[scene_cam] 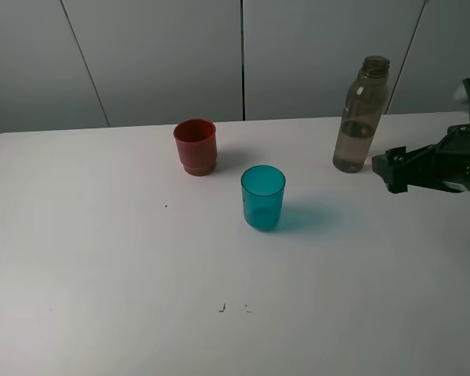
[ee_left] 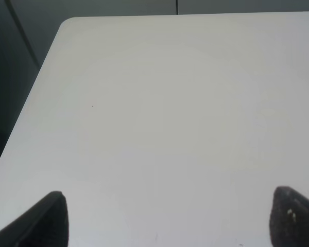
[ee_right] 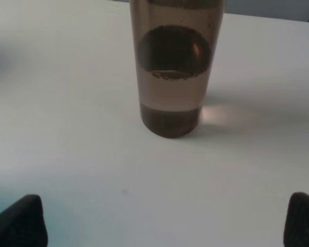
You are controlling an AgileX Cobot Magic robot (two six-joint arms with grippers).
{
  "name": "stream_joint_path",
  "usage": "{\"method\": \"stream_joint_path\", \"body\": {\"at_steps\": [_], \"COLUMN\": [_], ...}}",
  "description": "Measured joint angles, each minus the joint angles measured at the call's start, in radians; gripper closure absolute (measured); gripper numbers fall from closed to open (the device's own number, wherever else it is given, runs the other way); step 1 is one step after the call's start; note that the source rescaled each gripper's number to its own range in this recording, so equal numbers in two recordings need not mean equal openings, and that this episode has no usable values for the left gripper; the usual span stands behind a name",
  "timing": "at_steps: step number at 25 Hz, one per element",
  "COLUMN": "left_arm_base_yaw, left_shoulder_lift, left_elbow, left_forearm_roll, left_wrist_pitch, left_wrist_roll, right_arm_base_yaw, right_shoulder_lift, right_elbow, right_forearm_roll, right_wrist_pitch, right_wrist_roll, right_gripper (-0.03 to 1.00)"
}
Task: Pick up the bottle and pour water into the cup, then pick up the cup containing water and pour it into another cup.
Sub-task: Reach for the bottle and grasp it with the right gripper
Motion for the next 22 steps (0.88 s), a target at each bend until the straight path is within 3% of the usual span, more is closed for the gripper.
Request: {"method": "stream_joint_path", "body": {"at_steps": [10,22], "left_arm_base_yaw": [0.0,0.0], "left_shoulder_lift": [0.0,0.0], "left_elbow": [0.0,0.0], "left_forearm_roll": [0.0,0.0], "left_wrist_pitch": [0.0,0.0], "left_wrist_roll": [0.0,0.003], "right_arm_base_yaw": [0.0,0.0], "right_shoulder_lift": [0.34,0.593], "right_elbow": [-0.002,-0.169], "right_forearm_roll": [-0.11,-0.094], "right_wrist_pitch": [-0.482,-0.586], "right_wrist_roll": [0.101,0.101], "right_gripper": [-0.03,-0.03]}}
